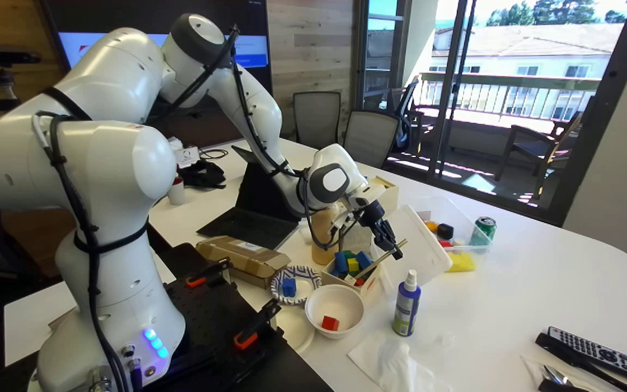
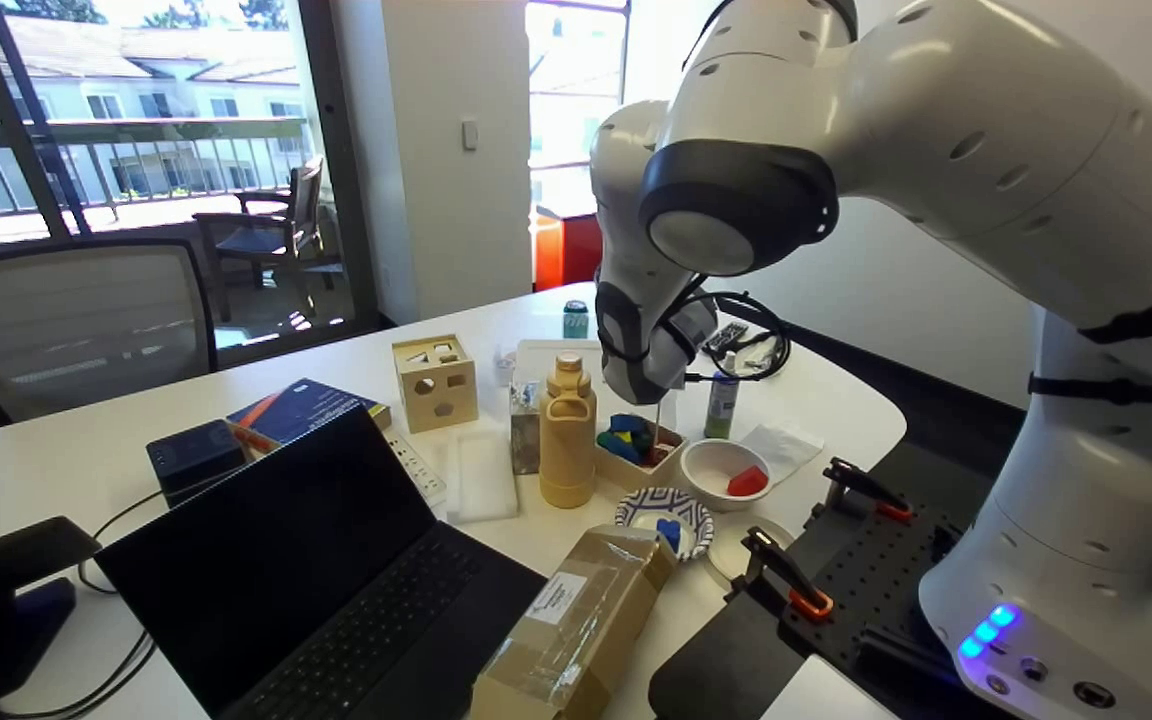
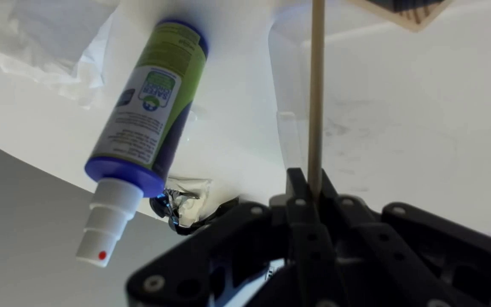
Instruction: Use the chopsticks to stir the blocks
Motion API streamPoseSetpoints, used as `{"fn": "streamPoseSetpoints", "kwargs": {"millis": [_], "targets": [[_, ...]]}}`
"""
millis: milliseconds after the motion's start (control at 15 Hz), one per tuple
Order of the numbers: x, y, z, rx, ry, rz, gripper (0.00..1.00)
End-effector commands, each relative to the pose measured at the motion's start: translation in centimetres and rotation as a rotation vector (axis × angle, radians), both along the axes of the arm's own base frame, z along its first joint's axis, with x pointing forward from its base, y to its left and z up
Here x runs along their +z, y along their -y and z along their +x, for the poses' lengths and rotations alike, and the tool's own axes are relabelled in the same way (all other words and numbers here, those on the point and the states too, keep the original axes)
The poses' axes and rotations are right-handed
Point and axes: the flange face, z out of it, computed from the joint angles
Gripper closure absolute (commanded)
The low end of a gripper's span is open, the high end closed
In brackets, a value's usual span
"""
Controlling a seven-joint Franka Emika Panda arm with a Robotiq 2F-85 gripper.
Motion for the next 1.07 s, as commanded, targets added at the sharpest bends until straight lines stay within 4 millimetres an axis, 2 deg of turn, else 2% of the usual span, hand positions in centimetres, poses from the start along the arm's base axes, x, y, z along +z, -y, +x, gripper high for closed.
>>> {"fn": "streamPoseSetpoints", "kwargs": {"millis": [0,200,667,1000], "targets": [[1.1,-1.0,-0.3,0.027,-0.014,0.087,0.98],[1.1,-1.2,0.1,0.024,0.036,0.086,0.98],[1.4,-0.1,0.8,0.038,0.172,-0.031,0.98],[0.6,0.6,-0.2,0.027,0.081,-0.093,0.98]]}}
